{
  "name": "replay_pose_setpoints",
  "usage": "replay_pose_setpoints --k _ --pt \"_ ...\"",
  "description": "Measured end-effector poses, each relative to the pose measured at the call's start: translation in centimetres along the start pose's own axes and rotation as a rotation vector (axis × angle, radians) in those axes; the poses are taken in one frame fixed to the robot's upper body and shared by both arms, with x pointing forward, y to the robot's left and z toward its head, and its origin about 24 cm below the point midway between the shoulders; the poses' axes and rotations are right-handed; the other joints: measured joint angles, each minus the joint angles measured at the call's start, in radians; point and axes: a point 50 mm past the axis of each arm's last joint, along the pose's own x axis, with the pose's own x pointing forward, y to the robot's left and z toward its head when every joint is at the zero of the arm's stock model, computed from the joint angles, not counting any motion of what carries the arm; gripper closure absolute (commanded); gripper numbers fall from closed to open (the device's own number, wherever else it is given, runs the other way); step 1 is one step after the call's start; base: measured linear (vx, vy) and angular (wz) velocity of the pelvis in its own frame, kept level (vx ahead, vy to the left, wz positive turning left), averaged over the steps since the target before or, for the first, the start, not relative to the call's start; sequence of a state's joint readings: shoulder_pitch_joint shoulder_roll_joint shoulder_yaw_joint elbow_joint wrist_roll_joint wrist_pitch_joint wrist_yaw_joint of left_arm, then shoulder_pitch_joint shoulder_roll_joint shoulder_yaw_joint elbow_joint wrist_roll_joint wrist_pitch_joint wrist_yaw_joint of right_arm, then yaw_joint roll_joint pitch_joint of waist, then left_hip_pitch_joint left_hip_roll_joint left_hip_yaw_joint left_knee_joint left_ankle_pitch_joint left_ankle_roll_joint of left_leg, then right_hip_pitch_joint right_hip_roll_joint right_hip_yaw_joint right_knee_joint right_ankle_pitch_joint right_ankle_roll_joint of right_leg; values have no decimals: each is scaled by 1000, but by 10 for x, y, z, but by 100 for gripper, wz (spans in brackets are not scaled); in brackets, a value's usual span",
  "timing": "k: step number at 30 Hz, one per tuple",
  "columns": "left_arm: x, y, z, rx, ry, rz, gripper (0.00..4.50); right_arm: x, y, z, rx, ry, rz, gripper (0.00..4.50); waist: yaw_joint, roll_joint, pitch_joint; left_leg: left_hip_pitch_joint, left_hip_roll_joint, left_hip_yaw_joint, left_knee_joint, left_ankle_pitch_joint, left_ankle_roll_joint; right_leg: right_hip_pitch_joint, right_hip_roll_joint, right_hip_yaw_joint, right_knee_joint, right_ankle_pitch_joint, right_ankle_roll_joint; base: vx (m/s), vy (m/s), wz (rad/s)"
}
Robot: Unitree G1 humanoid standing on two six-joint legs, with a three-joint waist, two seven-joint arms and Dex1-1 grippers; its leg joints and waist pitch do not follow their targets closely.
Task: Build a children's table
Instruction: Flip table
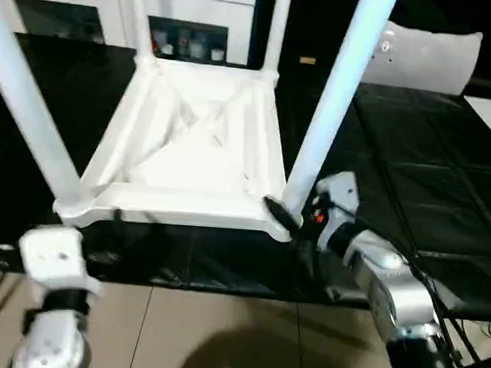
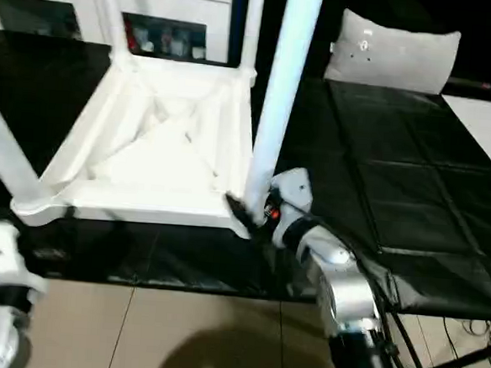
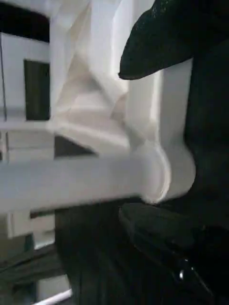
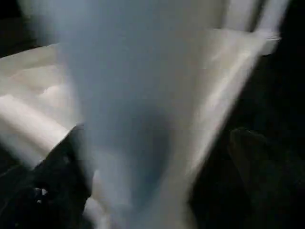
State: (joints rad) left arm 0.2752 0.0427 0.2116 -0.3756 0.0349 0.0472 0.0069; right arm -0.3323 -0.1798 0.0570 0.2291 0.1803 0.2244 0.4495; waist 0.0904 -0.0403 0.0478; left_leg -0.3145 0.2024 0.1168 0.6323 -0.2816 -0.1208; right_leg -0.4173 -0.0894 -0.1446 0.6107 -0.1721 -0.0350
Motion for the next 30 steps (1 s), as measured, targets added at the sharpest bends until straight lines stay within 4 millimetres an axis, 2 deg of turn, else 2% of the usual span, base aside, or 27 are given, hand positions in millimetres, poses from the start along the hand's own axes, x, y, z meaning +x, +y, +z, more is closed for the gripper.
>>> replay_pose_setpoints --k 3,6,11,14,18,20,23,26,30 --pt "10 10 4 15 -17 8 2 0 -13 0 -6 3 -109 0 3 -1 1 0 2 2 0 2 -4 2 1 1 0 0 0 0 0 0" --pt "15 13 -2 20 12 -60 2 -5 -24 -1 -11 7 -167 0 7 -2 1 -1 3 4 0 3 -5 4 1 5 1 1 1 0 0 0" --pt "35 9 -7 6 49 -196 2 -12 -26 -3 -25 7 -147 0 11 -9 0 -1 3 6 -3 8 -1 2 2 7 1 1 1 0 0 0" --pt "44 -1 -7 10 62 -299 2 -21 -19 -15 -19 39 -116 0 11 -17 -2 -1 3 8 -7 8 0 0 2 9 1 3 -2 0 0 0" --pt "53 -1 -13 38 90 -307 2 -35 -1 -36 1 119 -26 0 10 -19 -2 -1 3 9 -8 8 0 -1 2 10 1 3 -2 0 0 0" --pt "58 -1 -15 37 98 -304 2 -44 2 -35 -14 130 34 0 11 -21 -2 0 3 10 -8 8 0 -1 2 11 1 0 2 0 0 0" --pt "67 -2 -13 19 90 -297 28 -52 16 -32 1 115 161 0 11 -25 -3 0 4 9 -8 9 -1 -1 4 11 1 1 2 0 0 0" --pt "76 -5 -10 -9 72 -306 45 -58 26 -27 -16 104 279 0 17 -24 -2 1 3 10 -8 9 -1 0 5 15 0 1 2 0 0 0" --pt "83 -7 -10 -25 71 -312 74 -56 39 -19 -18 68 386 0 22 -21 -2 1 3 10 -8 9 -1 0 6 18 0 2 2 0 0 0"
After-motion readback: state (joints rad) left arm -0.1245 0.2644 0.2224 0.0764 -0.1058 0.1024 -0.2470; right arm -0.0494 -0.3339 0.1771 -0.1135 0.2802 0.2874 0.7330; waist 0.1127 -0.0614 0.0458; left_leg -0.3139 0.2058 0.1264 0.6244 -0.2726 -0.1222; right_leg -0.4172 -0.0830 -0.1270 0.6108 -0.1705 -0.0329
